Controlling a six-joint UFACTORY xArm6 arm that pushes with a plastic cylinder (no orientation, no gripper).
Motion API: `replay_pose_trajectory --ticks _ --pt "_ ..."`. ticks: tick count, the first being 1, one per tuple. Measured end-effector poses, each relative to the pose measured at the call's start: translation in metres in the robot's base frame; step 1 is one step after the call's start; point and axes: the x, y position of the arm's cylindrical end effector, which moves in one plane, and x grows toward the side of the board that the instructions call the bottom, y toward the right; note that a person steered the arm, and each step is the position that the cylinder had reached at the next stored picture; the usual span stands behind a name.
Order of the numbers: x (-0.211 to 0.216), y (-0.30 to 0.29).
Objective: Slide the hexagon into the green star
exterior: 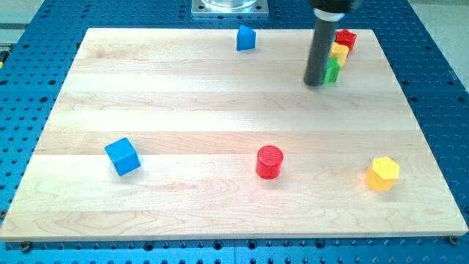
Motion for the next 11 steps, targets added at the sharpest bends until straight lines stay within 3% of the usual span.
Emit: replay_pose_trajectory --ticks 1,2,3,5,6,7,8,11 --pt "0.019 0.007" --pt "-0.011 0.015" --pt "0.015 0.042" --pt "0.166 0.135" --pt "0.224 0.118" --pt "0.215 0.035" --pt "0.171 -0.009" --pt "0.155 -0.012"
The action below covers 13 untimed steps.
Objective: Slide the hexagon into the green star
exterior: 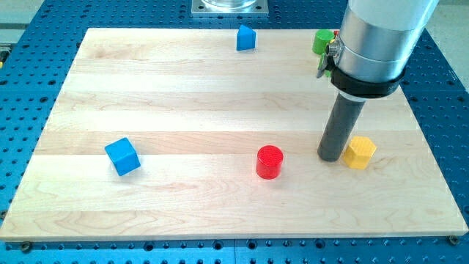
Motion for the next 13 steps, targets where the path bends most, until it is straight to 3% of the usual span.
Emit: replay_pose_trajectory --ticks 2,4,5,6,7,8,10,11,13 --pt "0.029 0.008" --pt "0.014 0.01" --pt "0.036 0.035" --pt "-0.022 0.046" --pt "-0.014 0.045" --pt "-0.004 0.1" --pt "-0.051 0.115" --pt "-0.044 0.124" --pt "-0.083 0.105"
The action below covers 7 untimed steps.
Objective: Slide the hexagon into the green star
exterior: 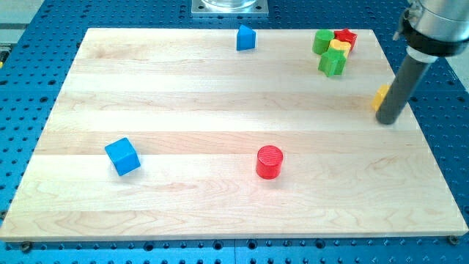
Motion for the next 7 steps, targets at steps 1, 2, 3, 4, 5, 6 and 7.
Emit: replay_pose_trajectory --ticks 1,2,3,4,5,6,7 --pt "-0.028 -0.001" --pt "-0.036 0.019" --pt "-0.033 0.043" --pt "-0.042 0.053" --pt "-0.06 0.034" --pt "-0.067 -0.018" --pt "-0.069 -0.03"
